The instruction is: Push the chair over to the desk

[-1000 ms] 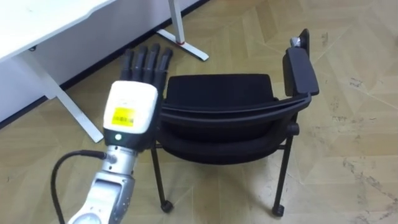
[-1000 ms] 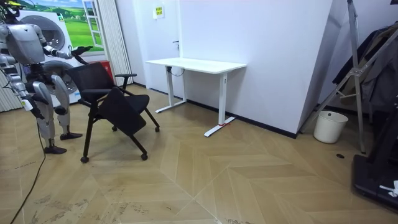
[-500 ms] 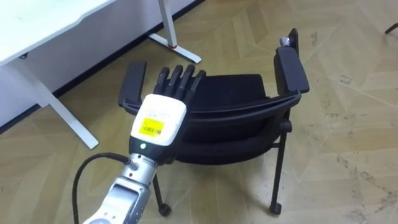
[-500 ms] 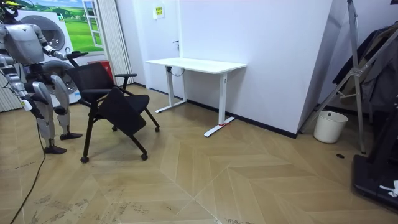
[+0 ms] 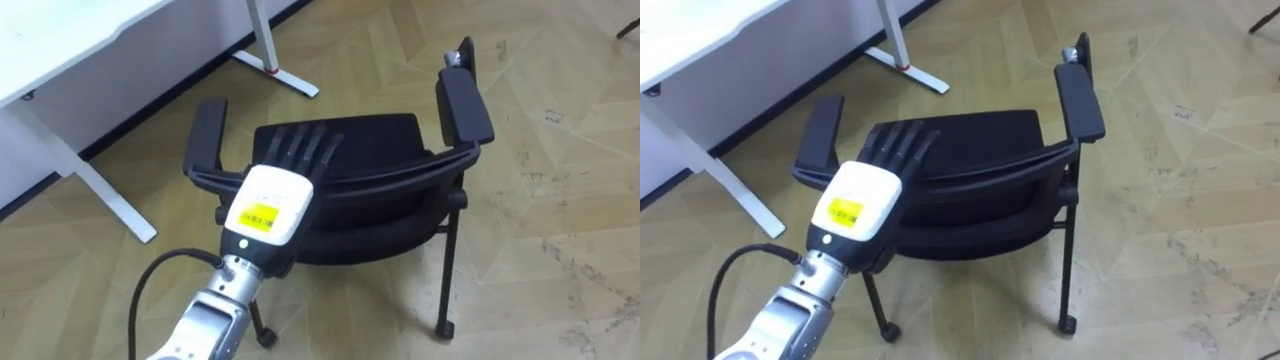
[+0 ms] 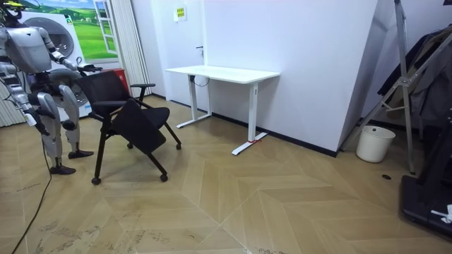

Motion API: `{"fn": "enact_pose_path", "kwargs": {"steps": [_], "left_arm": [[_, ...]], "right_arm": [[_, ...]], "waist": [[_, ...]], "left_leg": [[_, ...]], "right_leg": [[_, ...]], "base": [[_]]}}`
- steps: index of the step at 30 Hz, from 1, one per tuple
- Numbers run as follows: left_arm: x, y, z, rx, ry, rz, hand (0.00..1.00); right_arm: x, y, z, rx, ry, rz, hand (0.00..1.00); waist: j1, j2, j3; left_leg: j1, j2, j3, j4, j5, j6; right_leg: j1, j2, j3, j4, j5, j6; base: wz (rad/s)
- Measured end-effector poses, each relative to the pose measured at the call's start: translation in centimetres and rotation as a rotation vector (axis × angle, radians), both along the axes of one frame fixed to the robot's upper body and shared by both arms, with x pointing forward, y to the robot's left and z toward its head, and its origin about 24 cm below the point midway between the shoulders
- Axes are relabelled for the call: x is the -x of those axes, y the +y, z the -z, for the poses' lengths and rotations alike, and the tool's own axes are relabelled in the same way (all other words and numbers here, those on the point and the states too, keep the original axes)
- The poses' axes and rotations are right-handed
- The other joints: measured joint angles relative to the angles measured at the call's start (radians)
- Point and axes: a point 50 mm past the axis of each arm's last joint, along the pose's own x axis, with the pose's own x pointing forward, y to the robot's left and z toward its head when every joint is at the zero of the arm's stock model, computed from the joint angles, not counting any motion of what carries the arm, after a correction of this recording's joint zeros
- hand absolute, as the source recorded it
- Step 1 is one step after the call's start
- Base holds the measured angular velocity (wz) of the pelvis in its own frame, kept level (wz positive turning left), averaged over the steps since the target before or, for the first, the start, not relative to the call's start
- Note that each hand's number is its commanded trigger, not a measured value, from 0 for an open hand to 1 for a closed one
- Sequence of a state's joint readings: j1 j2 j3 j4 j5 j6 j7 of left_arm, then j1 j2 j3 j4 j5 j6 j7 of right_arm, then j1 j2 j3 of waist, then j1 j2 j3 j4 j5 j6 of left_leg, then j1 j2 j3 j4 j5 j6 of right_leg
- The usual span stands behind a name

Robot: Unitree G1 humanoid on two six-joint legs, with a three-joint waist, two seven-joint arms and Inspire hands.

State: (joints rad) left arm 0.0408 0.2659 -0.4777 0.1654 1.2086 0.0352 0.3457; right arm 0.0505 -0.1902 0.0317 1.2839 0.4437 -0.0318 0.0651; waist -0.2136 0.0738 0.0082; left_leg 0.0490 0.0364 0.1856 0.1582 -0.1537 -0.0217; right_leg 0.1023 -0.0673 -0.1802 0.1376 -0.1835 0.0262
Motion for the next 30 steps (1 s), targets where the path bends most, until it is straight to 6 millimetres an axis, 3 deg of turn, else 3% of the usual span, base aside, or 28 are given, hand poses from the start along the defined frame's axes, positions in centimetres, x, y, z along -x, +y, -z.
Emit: {"fn": "enact_pose_path", "kwargs": {"steps": [7, 12, 14, 20, 25, 30], "left_arm": [[-0.5, 1.9, 1.2, 0.015, 0.009, -0.069, 0.00], [-1.3, 3.1, 1.5, -0.004, 0.009, -0.114, 0.00], [-1.3, 3.6, 1.6, 0.008, 0.018, -0.144, 0.00], [-1.5, 5.5, 2.0, 0.050, 0.047, -0.247, 0.00], [-1.8, 7.0, 2.0, 0.096, 0.055, -0.336, 0.00], [-2.4, 7.7, 1.8, 0.092, 0.048, -0.376, 0.00]], "right_arm": [[0.5, -0.1, 0.0, -0.001, 0.004, 0.031, 0.00], [1.1, -0.4, 0.0, 0.001, 0.014, 0.058, 0.00], [1.4, -0.4, 0.1, -0.001, 0.027, 0.061, 0.00], [1.6, -0.6, 0.1, 0.002, 0.035, 0.074, 0.00], [1.7, -0.6, 0.1, 0.003, 0.048, 0.062, 0.00], [2.0, -0.6, 0.1, 0.005, 0.056, 0.066, 0.00]], "waist": [[0.003, -0.008, 0.0036], [-0.001, -0.008, -0.0004], [0.000, -0.009, -0.0076], [0.000, -0.009, -0.0138], [-0.001, -0.011, -0.0123], [-0.001, -0.014, -0.0051]], "left_leg": [[0.012, 0.005, 0.013, 0.000, 0.000, 0.000], [0.010, 0.006, 0.023, 0.000, 0.000, 0.000], [0.012, 0.006, 0.024, 0.000, 0.000, 0.000], [0.017, 0.007, 0.029, 0.001, 0.000, 0.000], [0.016, 0.007, 0.030, 0.002, 0.000, 0.000], [0.016, 0.009, 0.031, 0.002, -0.001, 0.000]], "right_leg": [[-0.010, 0.004, 0.032, 0.013, 0.001, -0.002], [-0.016, 0.006, 0.042, 0.014, 0.003, -0.002], [-0.021, 0.006, 0.045, 0.013, 0.004, -0.002], [-0.014, 0.007, 0.051, 0.015, 0.004, -0.002], [-0.012, 0.007, 0.053, 0.017, 0.005, -0.003], [-0.010, 0.008, 0.052, 0.018, 0.006, -0.004]], "base": [[-0.11], [-0.02], [0.00], [-0.01], [-0.01], [0.00]]}}
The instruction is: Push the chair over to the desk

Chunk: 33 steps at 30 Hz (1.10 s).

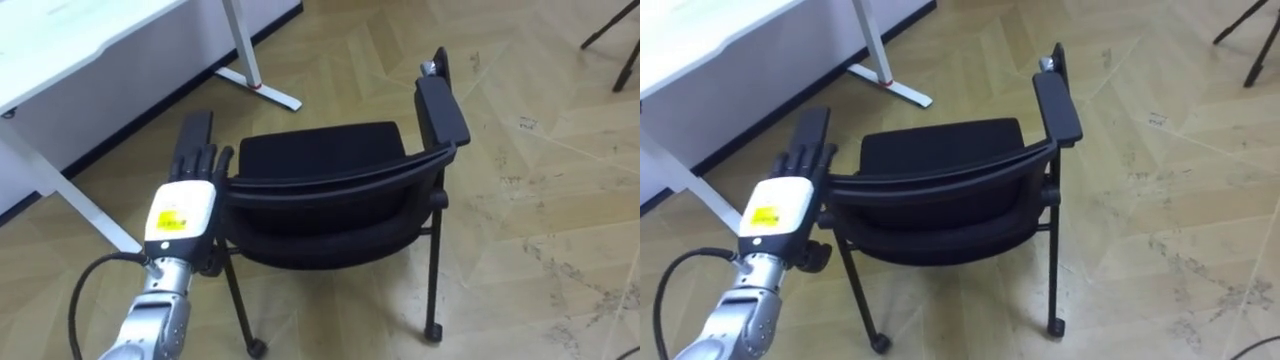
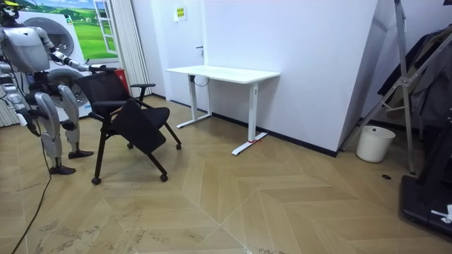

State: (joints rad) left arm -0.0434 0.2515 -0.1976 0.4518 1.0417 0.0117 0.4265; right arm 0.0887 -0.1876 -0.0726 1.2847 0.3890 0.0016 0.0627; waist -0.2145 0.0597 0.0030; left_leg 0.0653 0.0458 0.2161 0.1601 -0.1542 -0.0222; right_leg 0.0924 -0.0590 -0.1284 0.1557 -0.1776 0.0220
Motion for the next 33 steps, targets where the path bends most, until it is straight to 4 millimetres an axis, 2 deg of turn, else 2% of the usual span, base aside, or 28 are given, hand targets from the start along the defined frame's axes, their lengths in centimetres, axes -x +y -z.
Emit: {"fn": "enact_pose_path", "kwargs": {"steps": [2, 8, 14, 22, 25, 29, 33], "left_arm": [[-0.1, 0.0, -0.1, 0.027, -0.003, -0.014, 0.00], [-0.2, 0.0, -0.2, 0.024, -0.006, -0.016, 0.00], [-0.2, 0.0, -0.1, 0.022, 0.000, -0.017, 0.00], [-0.2, 0.1, 0.0, 0.004, 0.016, -0.041, 0.00], [-0.4, -0.4, -0.3, 0.002, 0.025, -0.025, 0.00], [-0.7, -1.6, -0.7, -0.002, 0.028, 0.031, 0.00], [-0.9, -1.9, -0.9, -0.008, 0.034, 0.041, 0.00]], "right_arm": [[0.2, 0.0, 0.0, 0.001, 0.007, 0.002, 0.00], [0.5, -0.1, 0.0, 0.013, 0.015, 0.007, 0.00], [0.4, -0.2, 0.0, 0.021, 0.015, 0.009, 0.00], [0.1, -0.2, 0.0, 0.021, 0.012, 0.007, 0.00], [0.1, -0.3, -0.1, 0.027, 0.012, 0.014, 0.00], [-0.3, -0.4, -0.1, 0.028, 0.002, 0.018, 0.00], [-0.4, -0.6, -0.2, 0.032, -0.002, 0.018, 0.00]], "waist": [[0.001, -0.001, 0.0054], [-0.001, 0.013, 0.0087], [-0.004, 0.023, 0.0053], [-0.027, 0.023, 0.0079], [-0.030, 0.035, 0.0066], [-0.039, 0.048, 0.0127], [-0.049, 0.056, 0.0125]], "left_leg": [[-0.001, 0.002, 0.000, -0.001, -0.004, -0.003], [0.002, 0.005, 0.001, -0.001, -0.010, -0.005], [0.003, 0.006, 0.001, 0.000, -0.009, -0.005], [0.002, 0.005, 0.001, 0.000, -0.009, -0.005], [-0.002, 0.004, 0.001, 0.000, -0.009, -0.005], [-0.002, 0.004, 0.004, 0.000, -0.009, -0.005], [-0.002, 0.004, 0.012, 0.000, -0.009, -0.005]], "right_leg": [[0.002, 0.003, 0.000, -0.001, 0.000, 0.000], [0.004, 0.007, 0.004, -0.003, 0.000, 0.000], [0.002, 0.007, 0.004, -0.004, 0.000, -0.001], [0.007, 0.007, 0.005, -0.005, 0.000, -0.001], [0.004, 0.007, 0.006, -0.006, 0.000, -0.001], [0.003, 0.007, 0.012, -0.006, 0.000, -0.001], [-0.004, 0.007, 0.016, -0.006, 0.000, -0.001]], "base": [[0.00], [0.00], [0.00], [0.00], [0.00], [-0.02], [-0.04]]}}
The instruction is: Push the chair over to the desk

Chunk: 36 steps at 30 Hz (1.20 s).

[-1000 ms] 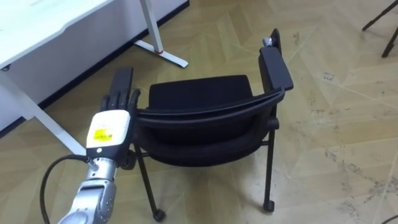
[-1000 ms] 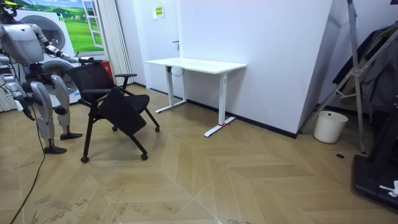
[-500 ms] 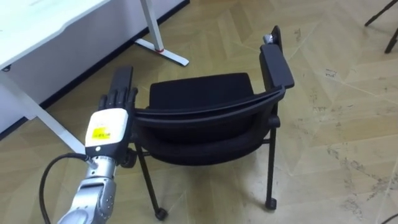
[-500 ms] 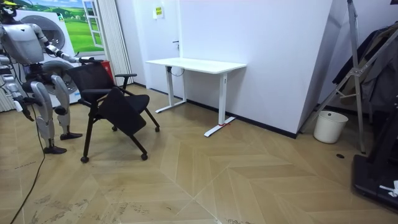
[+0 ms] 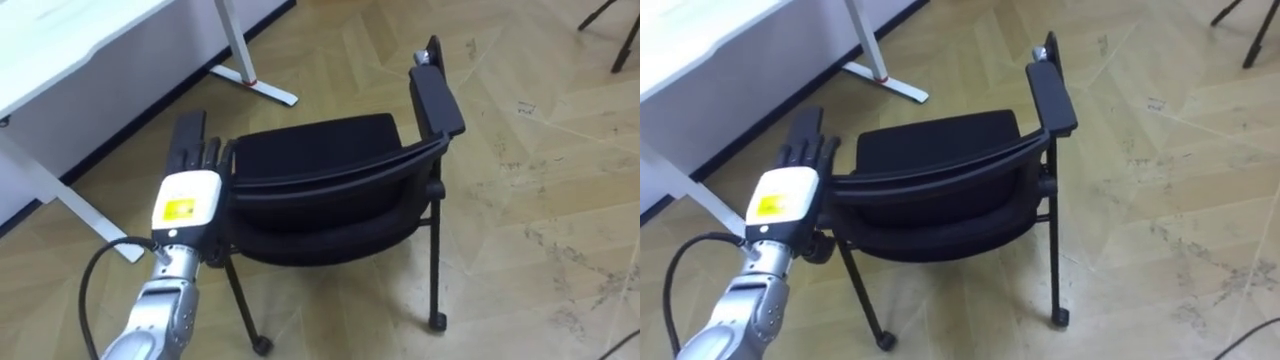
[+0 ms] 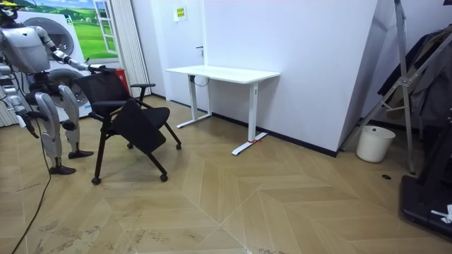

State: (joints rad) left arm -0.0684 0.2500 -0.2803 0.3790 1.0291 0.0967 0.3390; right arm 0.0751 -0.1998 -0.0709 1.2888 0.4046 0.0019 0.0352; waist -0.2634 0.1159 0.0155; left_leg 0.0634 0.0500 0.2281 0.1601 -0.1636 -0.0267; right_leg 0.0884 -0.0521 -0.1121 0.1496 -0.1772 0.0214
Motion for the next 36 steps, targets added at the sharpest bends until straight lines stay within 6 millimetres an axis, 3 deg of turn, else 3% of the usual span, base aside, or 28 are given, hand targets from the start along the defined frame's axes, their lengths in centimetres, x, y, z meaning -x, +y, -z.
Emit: {"fn": "enact_pose_path", "kwargs": {"steps": [11, 12, 14, 26, 36], "left_arm": [[-0.1, -0.5, -0.2, -0.027, 0.016, 0.025, 0.00], [-0.1, -0.6, -0.2, -0.029, 0.017, 0.030, 0.78], [-0.2, -0.9, -0.2, -0.036, 0.019, 0.043, 1.00], [-0.4, -0.8, -0.3, -0.046, 0.037, 0.038, 1.00], [-0.8, -1.1, -0.7, -0.046, 0.016, 0.057, 1.00]], "right_arm": [[-0.1, 0.1, 0.0, 0.001, 0.003, -0.003, 0.00], [-0.1, 0.1, 0.0, 0.001, 0.003, -0.003, 0.00], [-0.2, 0.1, 0.0, 0.002, 0.002, -0.003, 0.00], [-0.3, 0.1, 0.0, -0.002, -0.006, 0.007, 0.00], [-0.4, -0.2, -0.1, 0.057, 0.016, -0.013, 0.00]], "waist": [[-0.008, -0.001, 0.0005], [-0.009, -0.001, 0.0006], [-0.010, -0.001, 0.0003], [-0.031, 0.001, -0.0014], [-0.036, -0.007, 0.0034]], "left_leg": [[0.002, 0.000, 0.016, 0.000, 0.000, 0.000], [0.002, 0.000, 0.017, 0.000, 0.000, 0.000], [0.001, 0.000, 0.018, 0.000, 0.000, 0.000], [0.003, 0.000, 0.017, -0.001, 0.000, 0.000], [0.017, -0.002, 0.018, -0.012, 0.000, 0.000]], "right_leg": [[-0.004, 0.000, 0.014, 0.000, 0.000, 0.000], [-0.004, 0.000, 0.015, 0.000, 0.000, 0.000], [-0.005, 0.000, 0.015, 0.000, 0.000, 0.000], [-0.001, 0.000, 0.021, 0.000, 0.000, 0.000], [-0.001, -0.001, 0.029, 0.001, 0.000, 0.000]], "base": [[-0.03], [0.00], [0.00], [-0.01], [-0.04]]}}
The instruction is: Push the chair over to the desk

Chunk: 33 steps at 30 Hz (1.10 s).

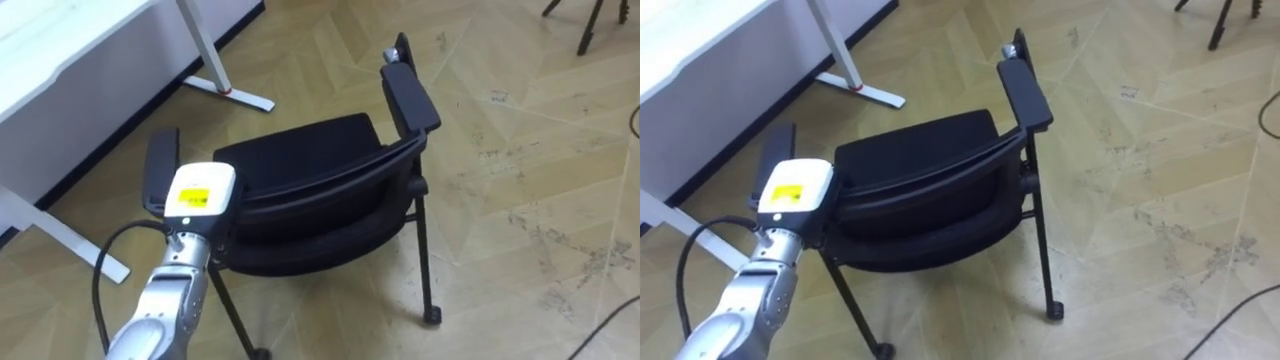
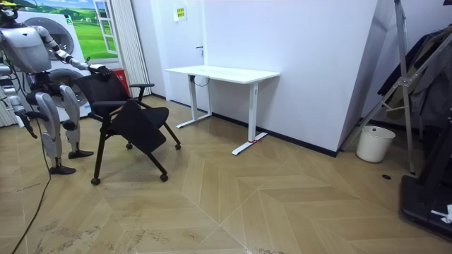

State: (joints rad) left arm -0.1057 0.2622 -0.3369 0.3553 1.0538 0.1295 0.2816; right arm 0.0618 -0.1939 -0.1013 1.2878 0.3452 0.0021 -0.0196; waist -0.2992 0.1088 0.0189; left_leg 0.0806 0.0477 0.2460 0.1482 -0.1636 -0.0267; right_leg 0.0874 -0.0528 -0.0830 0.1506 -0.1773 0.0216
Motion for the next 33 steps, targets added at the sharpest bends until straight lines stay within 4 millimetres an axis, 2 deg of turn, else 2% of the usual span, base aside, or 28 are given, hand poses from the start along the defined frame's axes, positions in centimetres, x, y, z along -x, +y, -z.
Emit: {"fn": "enact_pose_path", "kwargs": {"steps": [3, 5, 7, 9, 11, 16, 18, 20, 23, 27, 29, 33], "left_arm": [[-0.1, 0.2, -0.2, -0.003, -0.009, 0.018, 1.00], [-0.2, 0.5, -0.3, -0.015, -0.017, 0.025, 1.00], [-0.2, 0.5, -0.4, -0.015, -0.025, 0.029, 1.00], [-0.2, 0.7, -0.4, -0.006, -0.037, 0.029, 1.00], [-0.2, 1.1, -0.7, -0.022, -0.053, 0.040, 1.00], [-0.2, 1.3, -0.8, -0.036, -0.065, 0.048, 1.00], [-0.2, 1.4, -0.8, -0.037, -0.062, 0.047, 1.00], [-0.3, 1.3, -0.9, -0.036, -0.054, 0.047, 1.00], [-0.5, 0.9, -1.1, -0.039, -0.058, 0.059, 1.00], [-0.5, 0.5, -1.1, -0.042, -0.051, 0.067, 1.00], [-0.5, 0.5, -1.1, -0.042, -0.045, 0.070, 1.00], [-0.6, 0.4, -1.3, -0.041, -0.042, 0.076, 1.00]], "right_arm": [[-0.7, -0.6, -0.3, 0.066, -0.005, -0.012, 0.00], [-1.9, -1.2, -0.8, 0.134, -0.028, -0.063, 0.00], [-2.7, -1.7, -1.3, 0.186, -0.053, -0.063, 0.00], [-3.9, -2.3, -1.9, 0.253, -0.083, -0.076, 0.00], [-6.4, -2.9, -3.2, 0.360, -0.155, -0.121, 0.00], [-11.4, -3.3, -7.2, 0.631, -0.332, -0.330, 0.00], [-13.2, -3.0, -9.1, 0.735, -0.409, -0.412, 0.00], [-15.4, -1.9, -11.6, 0.869, -0.507, -0.547, 0.00], [-17.3, -0.7, -13.5, 1.006, -0.575, -0.686, 0.00], [-18.7, 1.2, -15.5, 1.135, -0.636, -0.832, 0.00], [-19.8, 2.4, -16.7, 1.182, -0.694, -0.895, 0.00], [-21.0, 3.8, -18.2, 1.235, -0.743, -0.959, 0.00]], "waist": [[0.004, -0.006, 0.0014], [0.002, -0.017, 0.0016], [0.001, -0.026, -0.0057], [0.006, -0.036, -0.0079], [0.005, -0.046, -0.0112], [0.006, -0.058, -0.0124], [0.012, -0.059, -0.0117], [0.019, -0.063, -0.0124], [0.034, -0.074, -0.0123], [0.059, -0.074, -0.0121], [0.062, -0.074, -0.0119], [0.072, -0.074, -0.0116]], "left_leg": [[-0.003, 0.000, 0.000, 0.000, 0.000, 0.000], [-0.007, 0.000, -0.001, 0.002, 0.000, 0.000], [-0.009, 0.000, -0.001, 0.003, 0.000, 0.000], [-0.008, 0.000, 0.000, 0.003, 0.000, 0.000], [-0.017, 0.000, 0.000, 0.005, 0.000, 0.000], [-0.019, 0.000, 0.000, 0.005, 0.000, 0.000], [-0.016, 0.001, 0.002, 0.005, 0.000, 0.000], [-0.013, 0.003, 0.003, 0.005, 0.000, 0.000], [-0.014, 0.003, 0.004, 0.006, 0.000, 0.000], [-0.007, 0.003, 0.018, 0.004, 0.000, 0.000], [0.000, 0.003, 0.022, 0.001, 0.000, 0.000], [0.001, 0.002, 0.025, -0.002, 0.000, 0.000]], "right_leg": [[-0.004, 0.000, 0.000, 0.000, -0.001, 0.001], [-0.005, 0.000, -0.006, 0.000, -0.001, 0.001], [-0.005, -0.001, -0.012, 0.001, -0.001, 0.001], [-0.005, 0.000, -0.008, 0.003, -0.001, 0.001], [-0.016, 0.000, -0.007, 0.007, 0.000, 0.001], [-0.027, 0.000, -0.005, 0.022, 0.000, 0.001], [-0.029, 0.000, 0.001, 0.024, 0.000, 0.001], [-0.033, 0.001, 0.000, 0.035, 0.000, 0.001], [-0.034, 0.001, 0.000, 0.035, 0.000, 0.001], [-0.035, 0.001, 0.013, 0.037, 0.000, 0.001], [-0.031, 0.001, 0.016, 0.037, 0.000, 0.001], [-0.033, 0.002, 0.025, 0.036, 0.000, 0.001]], "base": [[0.00], [0.02], [0.06], [-0.02], [0.00], [-0.02], [-0.09], [-0.05], [0.00], [-0.10], [-0.06], [-0.04]]}}
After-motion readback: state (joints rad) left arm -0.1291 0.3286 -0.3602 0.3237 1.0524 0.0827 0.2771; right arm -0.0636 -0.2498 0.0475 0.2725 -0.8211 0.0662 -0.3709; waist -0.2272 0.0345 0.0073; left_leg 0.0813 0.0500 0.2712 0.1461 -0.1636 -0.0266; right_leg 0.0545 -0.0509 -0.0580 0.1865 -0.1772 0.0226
